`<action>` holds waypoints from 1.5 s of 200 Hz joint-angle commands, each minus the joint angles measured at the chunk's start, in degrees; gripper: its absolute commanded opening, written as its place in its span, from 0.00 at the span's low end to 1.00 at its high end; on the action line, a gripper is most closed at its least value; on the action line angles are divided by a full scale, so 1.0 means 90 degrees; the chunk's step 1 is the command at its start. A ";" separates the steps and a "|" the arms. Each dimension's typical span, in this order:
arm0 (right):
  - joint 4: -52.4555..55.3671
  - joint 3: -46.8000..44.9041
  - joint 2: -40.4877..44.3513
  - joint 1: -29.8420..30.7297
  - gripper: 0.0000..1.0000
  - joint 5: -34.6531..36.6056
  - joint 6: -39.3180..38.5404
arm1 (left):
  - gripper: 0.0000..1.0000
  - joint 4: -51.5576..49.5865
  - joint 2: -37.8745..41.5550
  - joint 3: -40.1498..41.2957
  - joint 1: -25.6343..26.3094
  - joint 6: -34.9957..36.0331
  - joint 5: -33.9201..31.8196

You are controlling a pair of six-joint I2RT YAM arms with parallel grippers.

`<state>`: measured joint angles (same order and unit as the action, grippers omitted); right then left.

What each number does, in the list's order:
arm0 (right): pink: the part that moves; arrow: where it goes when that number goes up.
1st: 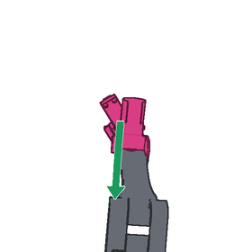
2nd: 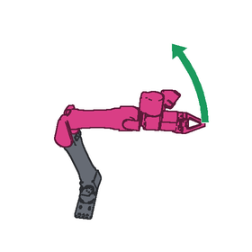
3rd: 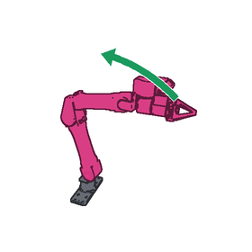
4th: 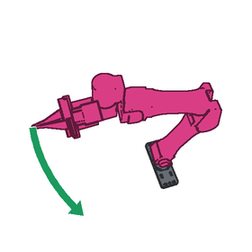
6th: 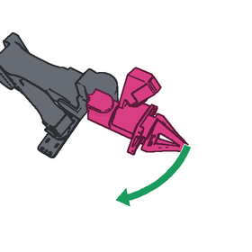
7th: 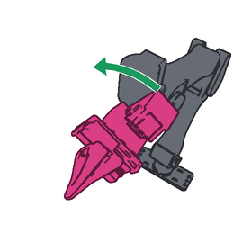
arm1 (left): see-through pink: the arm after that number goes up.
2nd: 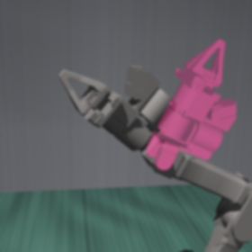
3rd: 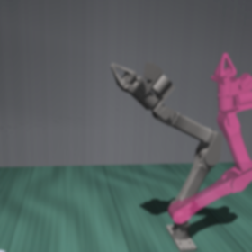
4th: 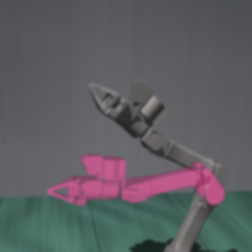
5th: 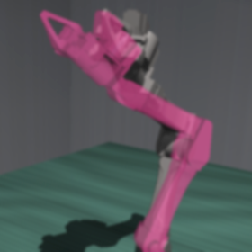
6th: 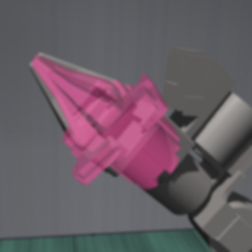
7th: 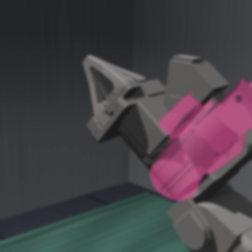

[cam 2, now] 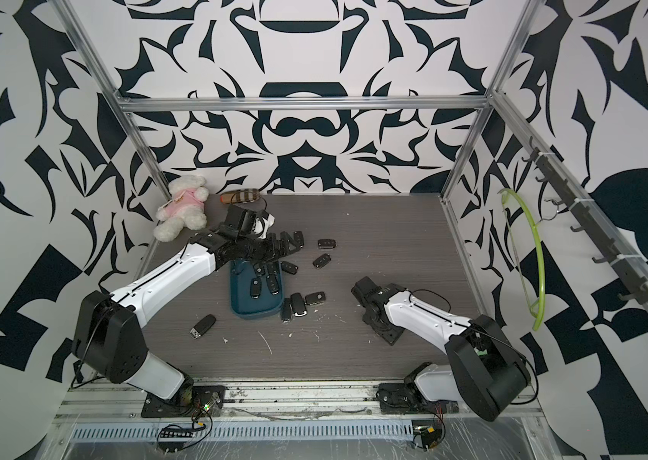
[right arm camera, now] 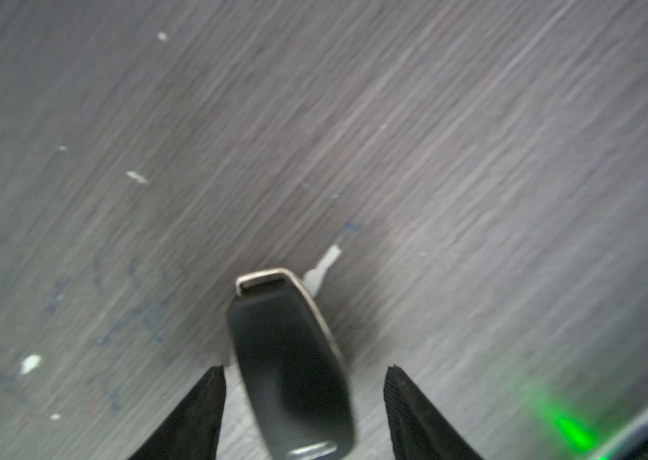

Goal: Place the car key into the storage box
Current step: Pick up the car key from the center of the board, then place the car key in the storage box.

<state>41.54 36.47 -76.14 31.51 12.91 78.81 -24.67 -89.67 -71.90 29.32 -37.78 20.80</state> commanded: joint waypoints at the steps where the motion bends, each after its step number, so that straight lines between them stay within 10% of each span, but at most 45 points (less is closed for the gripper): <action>1: -0.0242 -0.0158 -0.0009 -0.0104 0.64 -0.0194 0.0082 | 0.99 -0.0088 0.0040 -0.0100 0.0004 0.0106 0.0011; 60: 0.0111 0.0105 0.0090 -0.0116 0.39 0.0055 -0.0261 | 0.99 -0.0124 0.0124 -0.0029 0.0004 0.0099 -0.0046; 144: 0.0980 0.2382 -0.0465 0.0478 0.39 0.1040 -0.1304 | 0.99 -0.0485 0.0514 0.0176 -0.0057 0.0002 -0.0880; 300: 0.0485 0.8087 -0.4971 0.2308 0.36 -0.0032 -0.3130 | 0.99 -0.2160 0.3603 0.1647 -0.1881 -0.0210 -0.2725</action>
<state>46.26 102.26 -117.86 50.41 14.83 53.91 -39.31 -59.86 -58.37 12.86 -40.47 -1.48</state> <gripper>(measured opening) 0.377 0.992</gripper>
